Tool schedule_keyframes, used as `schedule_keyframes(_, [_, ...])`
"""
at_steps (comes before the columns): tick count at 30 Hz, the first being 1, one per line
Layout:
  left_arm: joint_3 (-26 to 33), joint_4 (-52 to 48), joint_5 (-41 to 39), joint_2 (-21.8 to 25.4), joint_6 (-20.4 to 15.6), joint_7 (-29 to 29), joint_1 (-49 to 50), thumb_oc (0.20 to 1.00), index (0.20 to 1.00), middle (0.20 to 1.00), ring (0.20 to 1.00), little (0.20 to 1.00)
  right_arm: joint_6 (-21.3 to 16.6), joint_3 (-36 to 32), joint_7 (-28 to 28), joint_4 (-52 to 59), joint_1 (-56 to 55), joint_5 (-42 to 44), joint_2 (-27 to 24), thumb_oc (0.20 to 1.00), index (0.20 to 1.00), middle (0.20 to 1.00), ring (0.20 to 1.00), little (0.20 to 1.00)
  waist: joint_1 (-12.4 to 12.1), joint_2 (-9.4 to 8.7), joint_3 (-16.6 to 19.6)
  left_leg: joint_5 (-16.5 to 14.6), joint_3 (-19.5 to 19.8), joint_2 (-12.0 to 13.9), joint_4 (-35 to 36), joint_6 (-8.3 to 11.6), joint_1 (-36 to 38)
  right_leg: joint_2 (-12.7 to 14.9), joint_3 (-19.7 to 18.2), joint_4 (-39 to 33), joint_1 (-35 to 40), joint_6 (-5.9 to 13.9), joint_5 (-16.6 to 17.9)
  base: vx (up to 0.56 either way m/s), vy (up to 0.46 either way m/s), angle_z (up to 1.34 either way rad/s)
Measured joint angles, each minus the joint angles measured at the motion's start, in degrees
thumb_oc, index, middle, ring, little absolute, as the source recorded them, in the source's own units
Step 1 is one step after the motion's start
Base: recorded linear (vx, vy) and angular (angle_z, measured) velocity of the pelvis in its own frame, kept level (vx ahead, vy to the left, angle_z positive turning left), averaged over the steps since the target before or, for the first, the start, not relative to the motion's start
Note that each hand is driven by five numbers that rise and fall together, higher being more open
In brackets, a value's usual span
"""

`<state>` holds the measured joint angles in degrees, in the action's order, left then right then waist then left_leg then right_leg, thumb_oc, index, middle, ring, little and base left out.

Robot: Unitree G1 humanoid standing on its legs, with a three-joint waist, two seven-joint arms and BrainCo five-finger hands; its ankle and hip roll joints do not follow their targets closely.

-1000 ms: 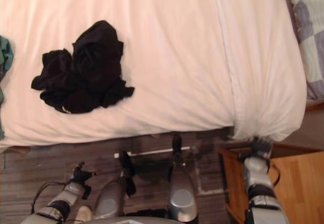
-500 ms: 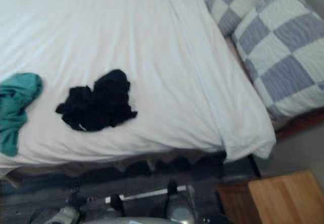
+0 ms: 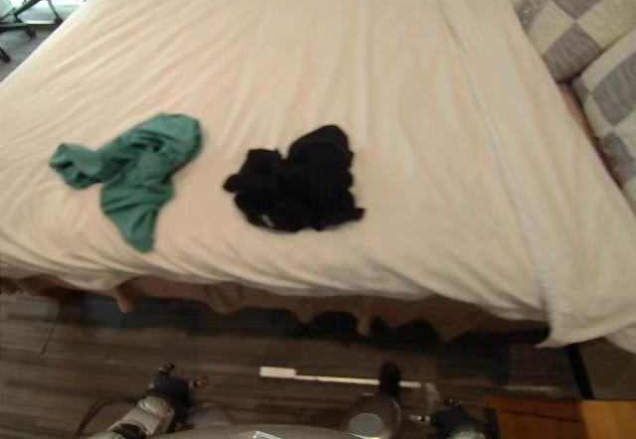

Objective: Tidy up the quilt and then pick up the clothes from the bed and put them into the laundry hamper.

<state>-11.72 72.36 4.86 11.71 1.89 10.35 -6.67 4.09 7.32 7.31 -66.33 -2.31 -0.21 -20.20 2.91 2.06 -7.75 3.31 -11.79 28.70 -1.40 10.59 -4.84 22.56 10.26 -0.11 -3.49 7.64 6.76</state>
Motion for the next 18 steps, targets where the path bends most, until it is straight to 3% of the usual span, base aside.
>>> schedule_keyframes(1, [-0.16,0.68,0.06,4.85,0.09,0.04,-0.56,1.0,1.0,1.0,1.0,1.0,0.48,1.34,0.23,-0.28,1.25,-1.36,6.39,1.0,1.0,1.0,1.0,1.0,-0.77,-7.96,-0.44,0.82,-1.7,-6.39,-4.74,2.32,-0.5,7.94,-0.71,0.46,-1.5,-1.67,5.24,0.02,0.391,-0.25])
schedule_keyframes(2, [-0.21,1.29,0.03,6.79,0.67,0.36,-0.25,1.0,1.0,1.0,1.0,1.0,0.51,1.23,1.5,0.1,1.58,-1.81,7.2,1.0,1.0,1.0,1.0,1.0,-1.2,-8.65,0.24,-1.23,-2.24,-6.13,-6.14,4.19,-0.99,7.01,-0.33,2.19,-2.99,-1.84,7.14,0.02,0.464,-0.47])
schedule_keyframes(3, [-0.28,1.15,0.02,9.14,1.04,0.44,-0.23,1.0,1.0,1.0,1.0,1.0,0.13,3.18,0.89,0.58,1.72,-2.2,8.19,1.0,1.0,1.0,1.0,1.0,-1.44,-11.09,0.19,-1.95,-3.95,-7.51,-9.29,3.74,-0.84,7.81,2.65,1.99,-3.73,-5.33,13.61,0.05,0.494,-0.71])
schedule_keyframes(4, [-0.34,0.37,0.05,10.48,1.17,0.6,0.76,1.0,1.0,1.0,1.0,1.0,0.19,6.19,0.7,2.66,2.38,-2.37,8.79,1.0,1.0,1.0,1.0,1.0,-2.91,-11.17,0.21,-2.81,-7.69,-7.11,-10.79,3.57,0.05,7.77,7.3,1.31,-5.61,-7.77,23.84,0.08,0.536,-0.81])
schedule_keyframes(5, [-0.52,-0.57,0.22,11.41,1.17,0.72,1.9,1.0,1.0,1.0,1.0,1.0,0.0,8.34,0.17,3.82,2.72,-3.02,8.83,1.0,1.0,1.0,1.0,1.0,-3.15,-10.91,0.08,-3.81,-9.91,-7.07,-10.31,2.96,1.24,7.42,11.34,2.76,-6.86,-7.77,23.6,0.15,0.744,-0.94])
schedule_keyframes(6, [-1.92,-1.65,0.76,11.01,1.09,0.77,2.56,1.0,1.0,1.0,1.0,1.0,-0.84,10.91,-0.4,7.33,2.98,-3.77,9.51,1.0,1.0,1.0,1.0,1.0,-3.08,-8.73,-0.03,-5.15,-12.15,-7.61,-6.57,1.39,3.55,4.53,14.79,14.45,-10.85,-4.7,10.93,0.12,0.527,-0.66])
schedule_keyframes(7, [-2.57,-1.71,1.66,9.8,1.11,0.58,2.57,1.0,1.0,1.0,1.0,1.0,-1.08,11.41,-1.0,10.62,2.74,-4.37,8.04,1.0,1.0,1.0,1.0,1.0,-2.68,-6.69,0.02,-4.6,-11.52,-7.77,-3.51,0.58,4.87,-0.82,10.85,23.46,-13.74,-2.48,-0.83,0.13,0.482,-0.41])
schedule_keyframes(8, [-2.54,-1.65,2.91,8.81,1.06,0.02,2.27,1.0,1.0,1.0,1.0,1.0,-1.87,11.56,-1.3,12.29,2.92,-4.27,6.57,1.0,1.0,1.0,1.0,1.0,-2.49,-4.77,-0.12,-2.75,-10.29,-7.79,0.33,-0.62,6.58,-7.78,6.8,27.65,-14.17,-1.94,-6.98,0.07,0.219,0.2])
schedule_keyframes(9, [-2.8,-2.14,3.21,7.2,1.08,-0.4,1.83,1.0,1.0,1.0,1.0,1.0,-2.3,11.5,-1.34,12.87,3.22,-4.21,5.56,1.0,1.0,1.0,1.0,1.0,-0.91,-3.97,-0.04,-0.97,-9.68,-9.7,2.59,-0.73,7.1,-11.67,7.19,25.59,-12.35,-1.14,-10.64,0.11,0.301,0.36])
schedule_keyframes(10, [-3.49,-3.17,3.3,5.99,1.03,-0.64,1.52,1.0,1.0,1.0,1.0,1.0,-1.91,11.27,-1.32,13.05,3.43,-4.16,4.85,1.0,1.0,1.0,1.0,1.0,-0.8,-3.77,-0.28,-0.56,-9.7,-11.44,3.48,-0.57,7.62,-12.96,8.78,19.95,-9.75,-3.4,-12.82,0.11,0.242,0.44])
schedule_keyframes(11, [-4.65,-3.59,4.82,3.35,0.99,-1.06,0.97,1.0,1.0,1.0,1.0,1.0,-1.88,11.71,-1.16,12.52,4.52,-4.03,4.0,1.0,1.0,1.0,1.0,1.0,-0.33,-0.73,-1.54,0.46,-9.44,-10.9,4.23,-1.73,7.92,-16.63,6.15,10.98,-4.4,-2.0,-11.83,0.12,0.168,0.23])
schedule_keyframes(13, [-5.98,-4.56,6.54,2.11,0.61,-1.38,-0.58,1.0,1.0,1.0,1.0,1.0,-2.37,11.71,-1.12,12.05,5.65,-3.19,4.34,1.0,1.0,1.0,1.0,1.0,0.3,-0.11,-2.99,1.46,-9.25,-13.17,4.08,-3.0,7.89,-14.79,6.66,8.21,-3.0,-0.54,-7.66,0.08,0.106,0.22])
schedule_keyframes(16, [-5.59,-4.98,7.68,2.09,0.34,-1.18,-1.53,1.0,1.0,1.0,1.0,1.0,-2.36,11.1,-1.04,10.71,6.02,-1.9,4.69,1.0,1.0,1.0,1.0,1.0,0.35,0.1,-3.69,1.76,-7.83,-14.6,-0.04,-3.36,6.84,-12.84,7.05,6.7,-1.45,0.01,-7.3,0.02,0.066,0.05])
schedule_keyframes(18, [-4.58,-4.8,7.68,2.56,0.46,-0.92,-1.97,1.0,1.0,1.0,1.0,1.0,-2.5,10.28,-0.47,8.06,7.13,-1.78,4.46,1.0,1.0,1.0,1.0,1.0,0.54,-0.46,-4.4,2.46,-7.32,-15.13,-8.62,-2.32,3.98,-11.17,5.97,5.46,-0.01,-0.08,-7.05,0.06,0.165,-0.19])
